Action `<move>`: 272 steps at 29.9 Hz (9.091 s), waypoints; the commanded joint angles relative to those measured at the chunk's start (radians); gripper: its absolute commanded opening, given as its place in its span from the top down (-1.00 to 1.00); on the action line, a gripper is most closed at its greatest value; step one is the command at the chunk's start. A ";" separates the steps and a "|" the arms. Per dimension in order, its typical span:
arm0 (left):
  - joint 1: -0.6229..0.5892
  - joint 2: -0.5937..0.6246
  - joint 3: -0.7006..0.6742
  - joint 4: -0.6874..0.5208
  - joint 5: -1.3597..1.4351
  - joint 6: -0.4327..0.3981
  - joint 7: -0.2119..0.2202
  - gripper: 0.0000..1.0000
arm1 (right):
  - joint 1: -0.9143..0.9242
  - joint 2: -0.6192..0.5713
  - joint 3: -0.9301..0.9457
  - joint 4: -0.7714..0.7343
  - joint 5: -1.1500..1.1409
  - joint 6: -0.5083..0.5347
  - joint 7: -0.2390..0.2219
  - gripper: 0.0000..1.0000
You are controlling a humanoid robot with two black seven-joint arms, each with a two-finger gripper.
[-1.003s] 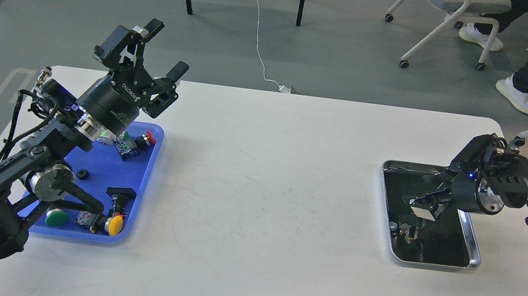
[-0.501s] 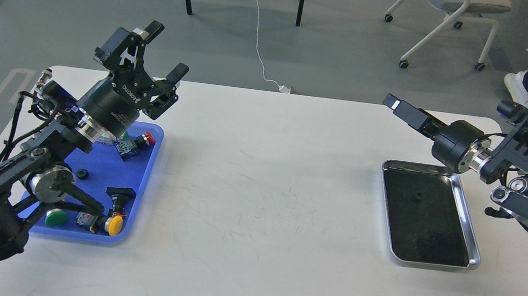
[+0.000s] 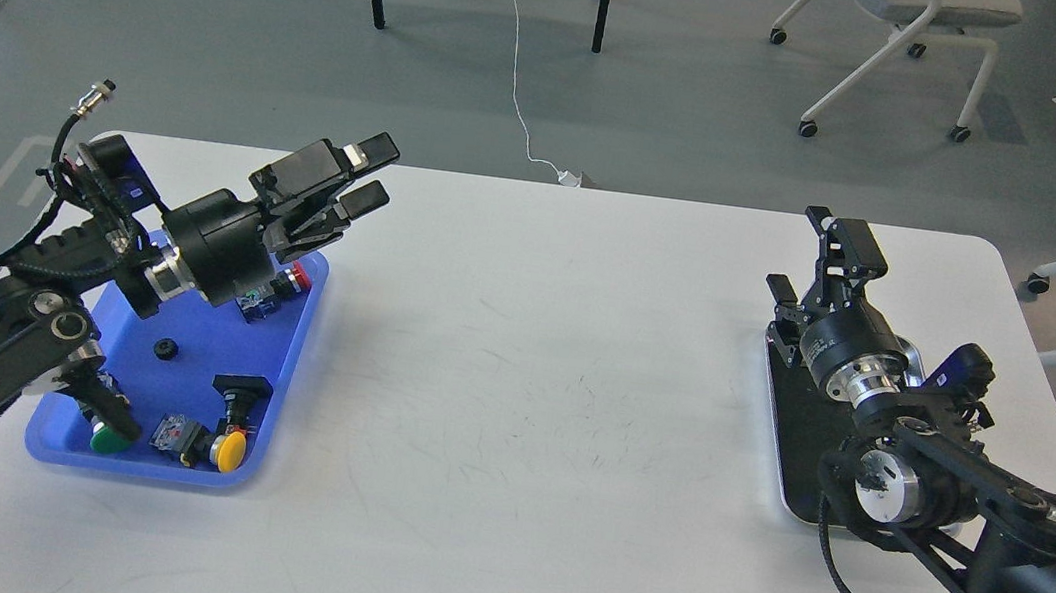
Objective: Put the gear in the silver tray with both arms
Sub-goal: 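Raise the right gripper away from the silver tray, then grasp another black gear in the blue tray with the left gripper, then lift the second gear out of the blue tray, then carry the second gear with the left gripper toward the table center, then release the gear onto the table and withdraw the left gripper, then reach the right gripper from the silver tray toward the gear, then grasp the second black gear on the table with the right gripper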
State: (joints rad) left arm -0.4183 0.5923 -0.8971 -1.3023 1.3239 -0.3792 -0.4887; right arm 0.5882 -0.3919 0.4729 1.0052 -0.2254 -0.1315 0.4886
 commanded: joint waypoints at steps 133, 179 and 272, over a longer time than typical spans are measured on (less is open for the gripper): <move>-0.705 -0.592 0.934 0.348 0.858 -0.110 0.000 0.70 | -0.125 -0.174 0.058 -0.025 0.132 0.400 0.000 -0.98; -0.567 -0.376 0.558 0.331 0.139 0.009 0.000 -0.94 | -0.123 -0.189 0.055 -0.022 0.130 0.403 0.000 -0.98; 0.052 -0.256 -0.106 0.279 -0.775 -0.027 0.068 -0.96 | 0.907 0.367 -1.468 0.036 -1.040 0.030 0.000 0.76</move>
State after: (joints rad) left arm -0.3666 0.3361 -1.0040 -1.0231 0.5492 -0.4053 -0.4218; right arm 1.4913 -0.0178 -0.9985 1.0401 -1.2683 -0.0969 0.4888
